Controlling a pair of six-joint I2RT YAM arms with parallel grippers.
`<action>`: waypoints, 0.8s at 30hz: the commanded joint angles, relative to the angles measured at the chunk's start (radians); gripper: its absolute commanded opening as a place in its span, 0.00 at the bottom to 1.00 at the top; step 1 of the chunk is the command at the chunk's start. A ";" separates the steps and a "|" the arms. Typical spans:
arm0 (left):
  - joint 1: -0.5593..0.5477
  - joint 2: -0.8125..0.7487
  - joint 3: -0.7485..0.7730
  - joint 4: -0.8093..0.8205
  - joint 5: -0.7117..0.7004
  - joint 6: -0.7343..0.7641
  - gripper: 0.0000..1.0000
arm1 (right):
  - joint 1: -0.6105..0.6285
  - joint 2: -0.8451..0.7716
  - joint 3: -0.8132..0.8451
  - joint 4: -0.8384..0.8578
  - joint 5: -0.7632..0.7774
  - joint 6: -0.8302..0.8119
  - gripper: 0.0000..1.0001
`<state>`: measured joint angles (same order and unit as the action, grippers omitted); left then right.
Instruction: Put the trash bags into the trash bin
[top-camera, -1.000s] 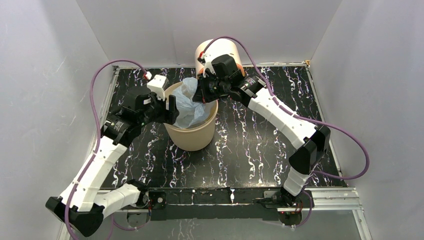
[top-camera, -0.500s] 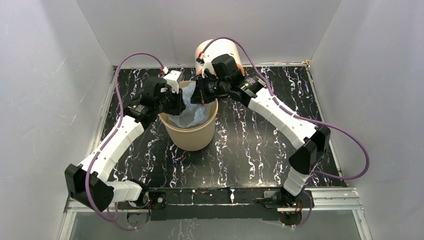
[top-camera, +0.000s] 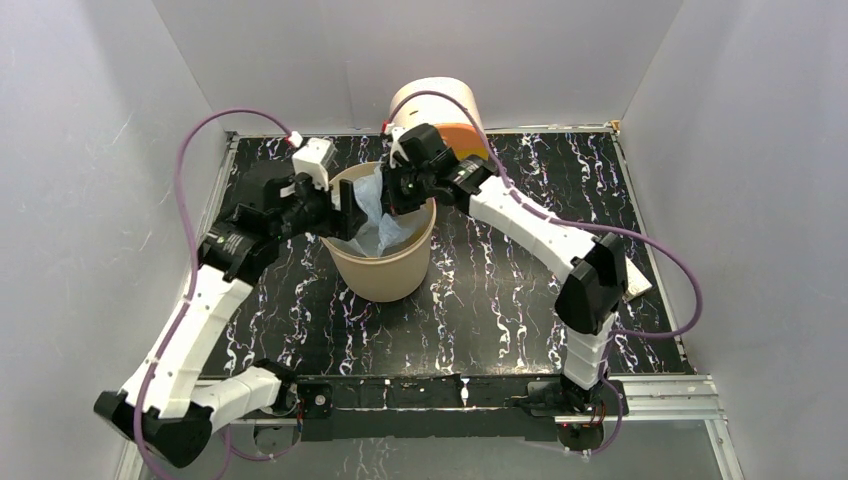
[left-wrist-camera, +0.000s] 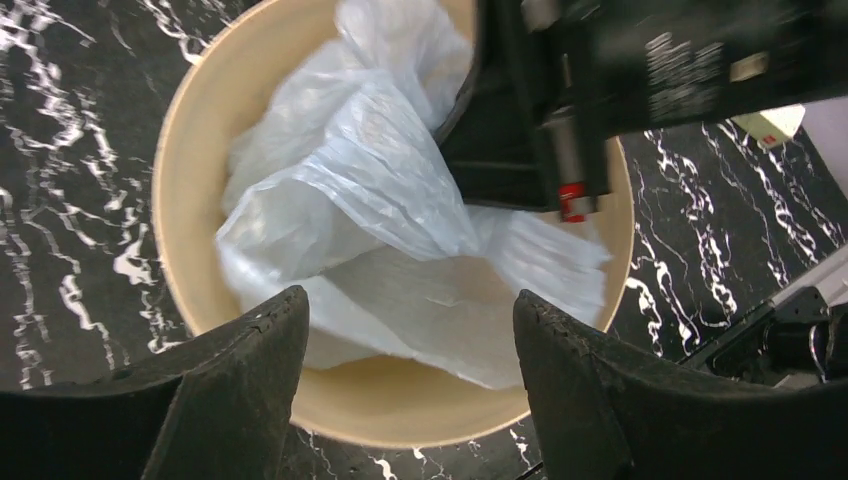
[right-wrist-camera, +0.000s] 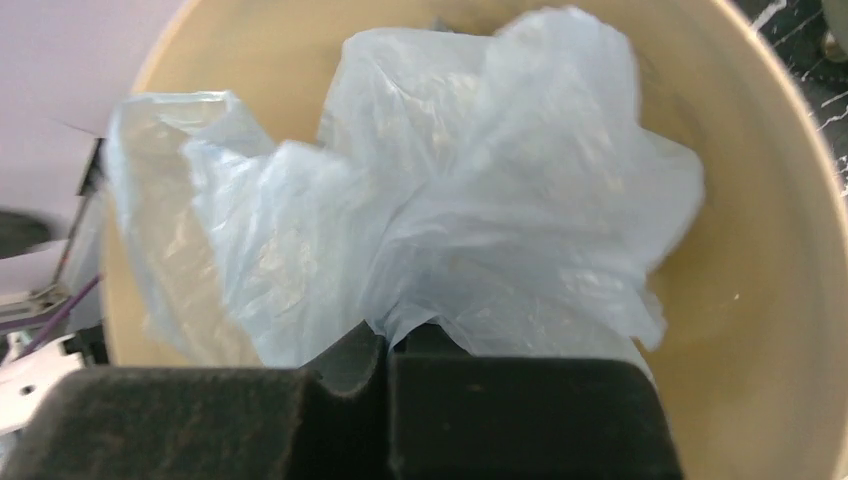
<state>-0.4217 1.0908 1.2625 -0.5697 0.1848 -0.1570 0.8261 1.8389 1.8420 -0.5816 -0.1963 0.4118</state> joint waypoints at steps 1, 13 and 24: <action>0.006 -0.056 0.064 -0.102 -0.118 0.008 0.73 | 0.036 0.047 0.053 -0.001 0.104 -0.035 0.00; 0.037 -0.037 0.086 -0.166 -0.389 -0.022 0.92 | 0.116 0.160 0.030 -0.054 0.316 -0.138 0.00; 0.112 -0.003 -0.025 -0.054 -0.267 -0.030 0.89 | 0.132 0.160 -0.013 -0.070 0.370 -0.145 0.00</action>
<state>-0.3290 1.0847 1.2705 -0.6865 -0.1368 -0.1844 0.9516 2.0392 1.8339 -0.6632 0.1280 0.2832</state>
